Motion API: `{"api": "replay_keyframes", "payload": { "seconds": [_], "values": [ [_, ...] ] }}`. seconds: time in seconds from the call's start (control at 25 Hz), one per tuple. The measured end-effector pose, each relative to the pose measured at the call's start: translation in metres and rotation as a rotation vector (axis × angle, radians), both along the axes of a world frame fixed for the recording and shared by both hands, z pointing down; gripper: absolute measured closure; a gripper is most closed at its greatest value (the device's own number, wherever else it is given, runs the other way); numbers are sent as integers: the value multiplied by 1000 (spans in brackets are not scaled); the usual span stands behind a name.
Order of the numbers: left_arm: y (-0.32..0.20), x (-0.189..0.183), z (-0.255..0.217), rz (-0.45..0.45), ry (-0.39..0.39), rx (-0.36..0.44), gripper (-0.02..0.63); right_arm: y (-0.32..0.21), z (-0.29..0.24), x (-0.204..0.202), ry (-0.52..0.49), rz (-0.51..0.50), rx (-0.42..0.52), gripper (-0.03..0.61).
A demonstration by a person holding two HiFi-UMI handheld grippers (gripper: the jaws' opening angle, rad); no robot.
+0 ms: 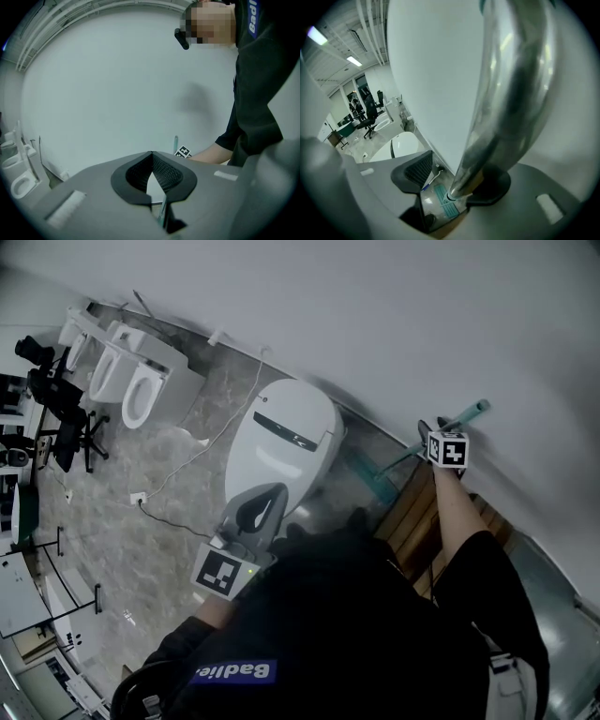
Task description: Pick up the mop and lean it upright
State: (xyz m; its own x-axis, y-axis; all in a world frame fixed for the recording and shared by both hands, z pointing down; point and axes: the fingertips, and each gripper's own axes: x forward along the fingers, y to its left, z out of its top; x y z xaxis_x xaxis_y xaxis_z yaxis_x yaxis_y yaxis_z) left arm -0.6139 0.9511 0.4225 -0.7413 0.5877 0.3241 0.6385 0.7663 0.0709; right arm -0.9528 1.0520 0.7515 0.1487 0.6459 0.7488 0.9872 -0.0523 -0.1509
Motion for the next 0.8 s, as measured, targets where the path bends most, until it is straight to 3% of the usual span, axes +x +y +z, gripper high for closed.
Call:
{"api": "replay_keyframes", "payload": {
  "seconds": [0.28, 0.8],
  "values": [
    [-6, 1, 4, -8, 4, 18, 595, -23, 39, -6, 61, 46, 175, 289],
    [-19, 13, 17, -8, -4, 61, 595, -87, 63, 5, 114, 103, 211, 250]
  ]
}}
